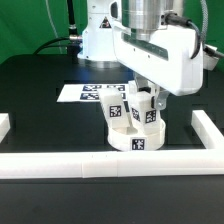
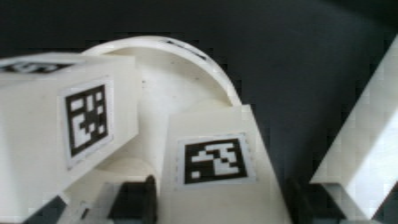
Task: Assemble stool
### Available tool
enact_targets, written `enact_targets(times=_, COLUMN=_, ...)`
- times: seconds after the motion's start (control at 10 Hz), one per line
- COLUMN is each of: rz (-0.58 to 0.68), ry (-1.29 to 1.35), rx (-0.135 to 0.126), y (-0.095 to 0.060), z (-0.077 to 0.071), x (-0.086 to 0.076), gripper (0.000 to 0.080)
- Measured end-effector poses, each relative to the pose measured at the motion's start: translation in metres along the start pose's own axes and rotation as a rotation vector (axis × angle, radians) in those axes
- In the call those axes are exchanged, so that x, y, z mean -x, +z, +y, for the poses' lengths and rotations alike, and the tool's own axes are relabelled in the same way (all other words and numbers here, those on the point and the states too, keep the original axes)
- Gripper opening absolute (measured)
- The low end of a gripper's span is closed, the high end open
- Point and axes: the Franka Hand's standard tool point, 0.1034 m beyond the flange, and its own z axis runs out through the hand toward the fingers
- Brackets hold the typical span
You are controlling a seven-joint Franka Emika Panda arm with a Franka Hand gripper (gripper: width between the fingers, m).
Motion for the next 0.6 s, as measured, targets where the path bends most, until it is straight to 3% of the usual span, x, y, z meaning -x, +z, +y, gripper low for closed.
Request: enact_targets(times=0.6, rz=-0.042, ry=0.392, rx=-0.015, y=0.0008, z=-0.002, x=0.0053, gripper=0.0341)
